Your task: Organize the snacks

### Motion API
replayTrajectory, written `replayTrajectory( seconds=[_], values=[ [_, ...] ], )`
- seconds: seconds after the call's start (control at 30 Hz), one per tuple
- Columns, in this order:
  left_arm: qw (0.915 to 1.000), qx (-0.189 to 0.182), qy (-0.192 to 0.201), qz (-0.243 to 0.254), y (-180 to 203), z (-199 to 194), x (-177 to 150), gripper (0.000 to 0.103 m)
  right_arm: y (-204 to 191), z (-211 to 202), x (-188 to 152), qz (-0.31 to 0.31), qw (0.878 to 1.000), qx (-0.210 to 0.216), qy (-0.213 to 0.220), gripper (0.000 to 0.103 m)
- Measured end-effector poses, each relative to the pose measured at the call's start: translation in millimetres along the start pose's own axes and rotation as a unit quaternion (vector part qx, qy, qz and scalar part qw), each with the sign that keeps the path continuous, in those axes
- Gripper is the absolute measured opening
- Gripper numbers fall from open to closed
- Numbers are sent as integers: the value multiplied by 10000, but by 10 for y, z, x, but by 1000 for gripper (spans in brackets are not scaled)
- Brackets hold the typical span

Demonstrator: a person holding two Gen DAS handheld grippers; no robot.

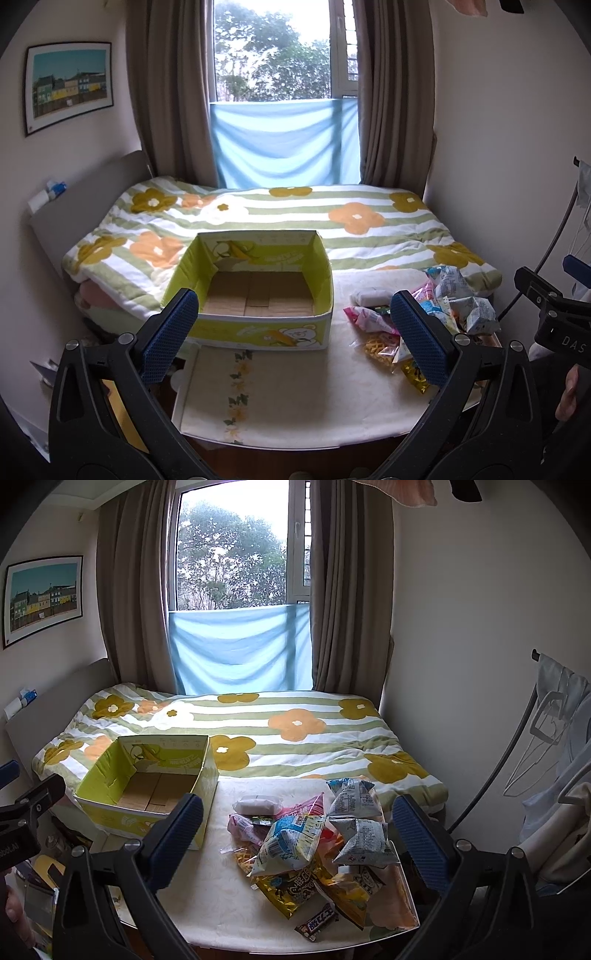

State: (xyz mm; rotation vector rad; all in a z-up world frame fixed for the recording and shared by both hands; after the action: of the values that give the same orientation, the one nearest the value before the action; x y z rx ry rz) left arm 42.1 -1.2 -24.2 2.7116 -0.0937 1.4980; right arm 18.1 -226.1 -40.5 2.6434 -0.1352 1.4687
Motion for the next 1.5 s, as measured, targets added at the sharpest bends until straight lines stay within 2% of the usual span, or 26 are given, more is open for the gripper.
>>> replayTrajectory(
  seconds=[1.5],
  values=[
    [10000, -67, -40, 18, -66, 61, -11, 103, -11, 48, -10, -13, 10000, -19, -54, 102]
  ],
)
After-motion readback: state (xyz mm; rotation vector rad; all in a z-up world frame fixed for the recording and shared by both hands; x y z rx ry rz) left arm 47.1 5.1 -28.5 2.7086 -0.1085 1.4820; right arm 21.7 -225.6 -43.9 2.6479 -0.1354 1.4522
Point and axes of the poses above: each gripper's, at about its wrist camera, not at the fingertips, and z roughly the way its jaws point, y to its right, x to its top, the point moved 3 cm from there along z, roughly the way its jaws point, and after that the axes turned 4 degrees about -x, right-handed, at the moved point
